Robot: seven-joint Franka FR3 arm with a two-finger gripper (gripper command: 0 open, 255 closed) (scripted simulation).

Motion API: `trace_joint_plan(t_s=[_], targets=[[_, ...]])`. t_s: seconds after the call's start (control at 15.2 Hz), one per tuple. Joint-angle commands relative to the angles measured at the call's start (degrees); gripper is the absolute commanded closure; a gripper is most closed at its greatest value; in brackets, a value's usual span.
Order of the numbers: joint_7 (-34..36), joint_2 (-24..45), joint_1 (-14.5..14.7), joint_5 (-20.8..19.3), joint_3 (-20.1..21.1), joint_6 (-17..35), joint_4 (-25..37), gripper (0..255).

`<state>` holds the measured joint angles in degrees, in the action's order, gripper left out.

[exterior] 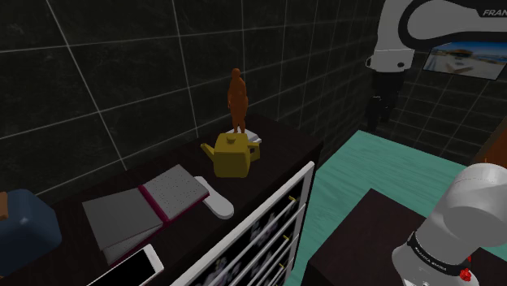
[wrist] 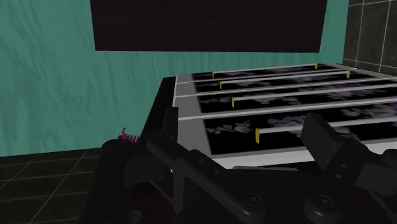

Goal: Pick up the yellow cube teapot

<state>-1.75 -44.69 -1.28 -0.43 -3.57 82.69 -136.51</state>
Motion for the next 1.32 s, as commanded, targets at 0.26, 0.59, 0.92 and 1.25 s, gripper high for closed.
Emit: trace_joint_plan(t_s=[0.26, 0.59, 0.92, 1.25], targets=[[3.16, 6.57, 1.59, 2.35, 3.16, 4.27, 3.11, 0], [6.95, 15.38, 3.22, 4.17, 6.79, 8.74, 8.52, 0], [10.74, 24.68, 4.48, 4.7, 10.13, 12.03, 15.58, 0], [14.68, 34.43, 5.69, 3.86, 13.1, 13.93, 24.36, 0]])
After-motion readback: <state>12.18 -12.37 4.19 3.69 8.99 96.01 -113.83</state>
